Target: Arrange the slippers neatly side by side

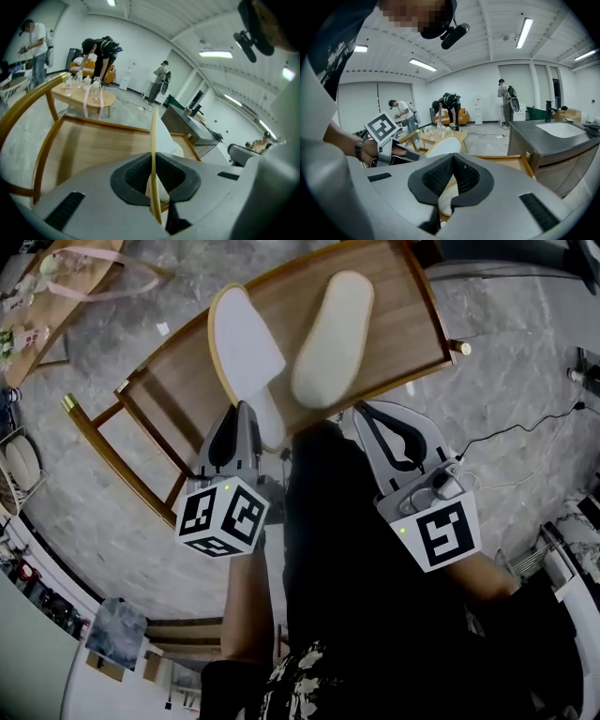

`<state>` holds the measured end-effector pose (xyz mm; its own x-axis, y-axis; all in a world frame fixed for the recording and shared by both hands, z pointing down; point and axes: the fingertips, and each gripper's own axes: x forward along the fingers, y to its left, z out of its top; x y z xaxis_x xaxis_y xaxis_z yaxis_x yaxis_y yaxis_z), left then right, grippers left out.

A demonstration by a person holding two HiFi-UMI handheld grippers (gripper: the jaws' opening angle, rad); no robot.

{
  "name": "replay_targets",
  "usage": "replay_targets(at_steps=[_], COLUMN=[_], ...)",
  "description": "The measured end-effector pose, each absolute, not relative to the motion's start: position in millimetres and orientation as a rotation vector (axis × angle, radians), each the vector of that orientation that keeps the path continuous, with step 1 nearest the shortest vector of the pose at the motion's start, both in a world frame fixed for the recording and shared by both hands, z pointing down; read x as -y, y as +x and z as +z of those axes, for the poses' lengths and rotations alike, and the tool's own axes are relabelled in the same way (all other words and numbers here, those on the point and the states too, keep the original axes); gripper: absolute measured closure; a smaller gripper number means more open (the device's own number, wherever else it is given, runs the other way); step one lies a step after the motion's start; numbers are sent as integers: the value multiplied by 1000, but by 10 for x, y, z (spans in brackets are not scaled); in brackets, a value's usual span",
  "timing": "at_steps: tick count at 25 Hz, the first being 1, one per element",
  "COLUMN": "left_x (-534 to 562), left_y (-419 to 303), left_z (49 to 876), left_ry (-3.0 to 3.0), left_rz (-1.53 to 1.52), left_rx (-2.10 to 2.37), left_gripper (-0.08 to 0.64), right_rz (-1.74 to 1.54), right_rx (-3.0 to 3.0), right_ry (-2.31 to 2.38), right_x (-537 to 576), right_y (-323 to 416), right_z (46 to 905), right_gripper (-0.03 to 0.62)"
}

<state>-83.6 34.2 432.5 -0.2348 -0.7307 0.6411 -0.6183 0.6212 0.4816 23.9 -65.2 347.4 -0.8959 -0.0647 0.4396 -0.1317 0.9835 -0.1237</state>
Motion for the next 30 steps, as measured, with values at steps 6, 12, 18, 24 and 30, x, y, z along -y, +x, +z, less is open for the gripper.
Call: replay_targets(at_steps=[6, 12, 18, 24, 30], left_x=[-546, -580, -716, -825, -933], left_y=[-959, -1064, -1158, -1062, -1104], left_z=[4609, 4804, 4988, 5051, 5179], left_ry=[962, 950, 927, 969, 908], left_rz=[-274, -308, -217, -68, 53], left_rx=[1915, 1932, 1957, 1986, 1994], left_gripper=[531, 531, 529, 522, 509], right_rz=[194, 182, 179, 180, 179], right_rx=[2635, 2587, 2560, 2563, 2549], right_ry=[32, -11, -24, -53, -59], right_x=[449, 368, 347, 288, 258], right_y=[36, -17, -118, -236, -283], right_z=[3598, 3682, 3774, 3779, 3817], right_gripper=[594, 594, 594, 594, 594])
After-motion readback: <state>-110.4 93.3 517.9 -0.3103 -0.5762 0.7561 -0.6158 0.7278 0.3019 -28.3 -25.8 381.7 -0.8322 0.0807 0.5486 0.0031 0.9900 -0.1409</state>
